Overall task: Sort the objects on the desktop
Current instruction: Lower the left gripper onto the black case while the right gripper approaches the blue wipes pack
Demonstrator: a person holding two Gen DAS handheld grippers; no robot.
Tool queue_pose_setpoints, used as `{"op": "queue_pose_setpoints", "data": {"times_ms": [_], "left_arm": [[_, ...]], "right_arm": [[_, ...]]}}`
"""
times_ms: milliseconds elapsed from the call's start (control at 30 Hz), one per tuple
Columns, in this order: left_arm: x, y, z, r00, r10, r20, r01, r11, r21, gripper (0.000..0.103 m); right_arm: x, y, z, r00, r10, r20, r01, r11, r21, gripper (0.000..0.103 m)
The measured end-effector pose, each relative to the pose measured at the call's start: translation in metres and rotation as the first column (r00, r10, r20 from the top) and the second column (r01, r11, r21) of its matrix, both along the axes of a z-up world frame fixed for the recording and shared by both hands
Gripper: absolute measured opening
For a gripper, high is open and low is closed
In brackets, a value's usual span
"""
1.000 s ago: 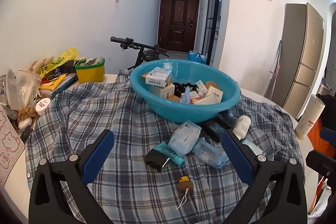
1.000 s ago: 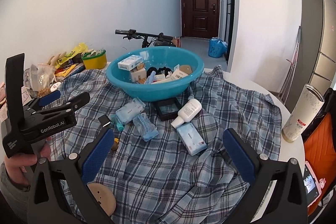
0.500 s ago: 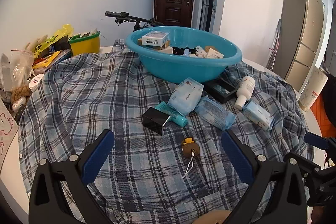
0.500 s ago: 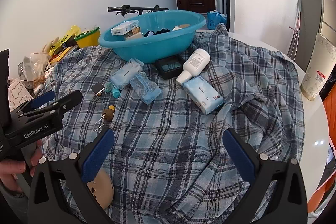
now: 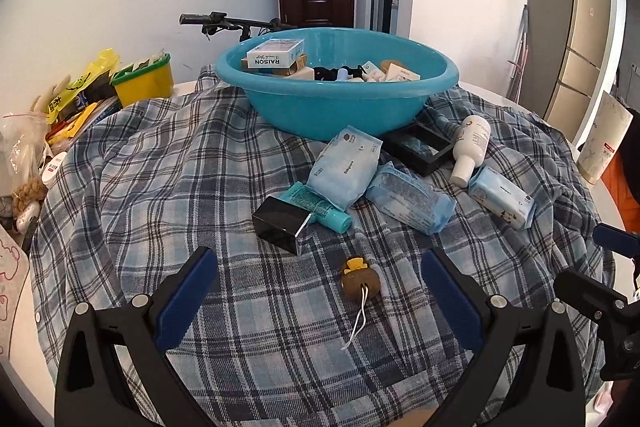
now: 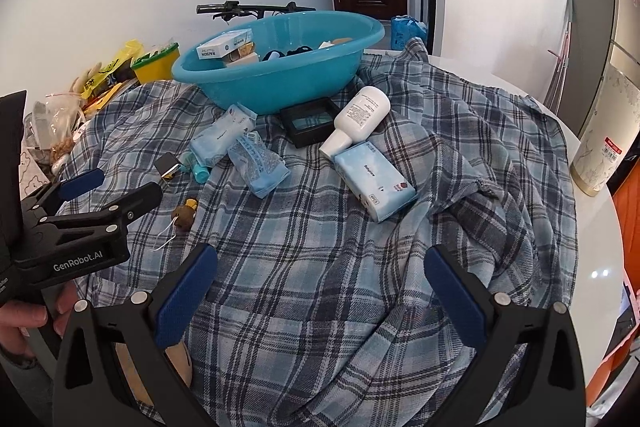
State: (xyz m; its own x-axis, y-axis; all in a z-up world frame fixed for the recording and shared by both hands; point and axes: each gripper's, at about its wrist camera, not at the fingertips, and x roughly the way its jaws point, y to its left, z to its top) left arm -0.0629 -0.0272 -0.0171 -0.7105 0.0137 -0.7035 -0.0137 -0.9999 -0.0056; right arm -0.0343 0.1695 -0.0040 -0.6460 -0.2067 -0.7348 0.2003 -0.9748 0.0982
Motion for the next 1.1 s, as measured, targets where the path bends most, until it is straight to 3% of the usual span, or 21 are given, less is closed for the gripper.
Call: {"op": "queue_pose_setpoints", "data": {"times_ms": [100, 200, 300, 467, 767, 867, 900, 933, 967, 1000, 1100], "left_arm": [[-0.006, -0.002, -0.006, 1.000, -0.009, 0.023, 0.008, 1.000, 0.018, 0.103], [-0.012, -0.001, -0.012, 0.999, -0.010, 0.037, 0.011, 1.000, -0.012, 0.103], [-0.022, -0.002, -0.014, 0.998, -0.058, 0.039, 0.058, 0.998, -0.006, 0.103], [-0.052, -0.011, -0.022, 0.977, -0.176, 0.121, 0.180, 0.983, -0.024, 0.103], [-0.083, -0.024, -0.048, 0.946, -0.247, 0.208, 0.264, 0.963, -0.055, 0.103], [-0.088, -0.026, -0.048, 0.941, -0.270, 0.205, 0.282, 0.959, -0.028, 0.102], [-0.090, -0.026, -0.049, 0.939, -0.278, 0.204, 0.290, 0.957, -0.028, 0.093], [-0.091, -0.025, -0.050, 0.936, -0.283, 0.207, 0.296, 0.955, -0.034, 0.071], [-0.093, -0.025, -0.052, 0.932, -0.288, 0.220, 0.302, 0.953, -0.032, 0.055], [-0.095, -0.026, -0.053, 0.929, -0.289, 0.233, 0.301, 0.953, -0.021, 0.046], [-0.096, -0.030, -0.052, 0.927, -0.285, 0.242, 0.292, 0.956, 0.008, 0.046]], "right_arm": [[-0.004, 0.002, -0.002, 1.000, -0.002, 0.002, 0.002, 1.000, 0.000, 0.103], [-0.009, 0.001, -0.007, 1.000, 0.014, 0.022, -0.014, 1.000, 0.016, 0.103], [-0.013, 0.000, -0.010, 0.999, 0.029, 0.029, -0.031, 0.998, 0.056, 0.103], [-0.020, 0.004, -0.008, 0.999, 0.038, 0.011, -0.039, 0.993, 0.111, 0.103], [-0.046, 0.007, -0.013, 0.998, 0.043, 0.037, -0.049, 0.984, 0.171, 0.103], [-0.052, 0.009, -0.013, 0.998, 0.054, 0.046, -0.061, 0.981, 0.183, 0.103], [-0.053, 0.010, -0.013, 0.998, 0.052, 0.044, -0.060, 0.980, 0.192, 0.103], [-0.055, 0.010, -0.013, 0.998, 0.048, 0.042, -0.055, 0.979, 0.199, 0.103], [-0.056, 0.011, -0.013, 0.998, 0.046, 0.043, -0.053, 0.979, 0.199, 0.103], [-0.057, 0.012, -0.014, 0.998, 0.045, 0.046, -0.053, 0.979, 0.195, 0.103], [-0.058, 0.013, -0.015, 0.997, 0.047, 0.058, -0.057, 0.981, 0.188, 0.103]]}}
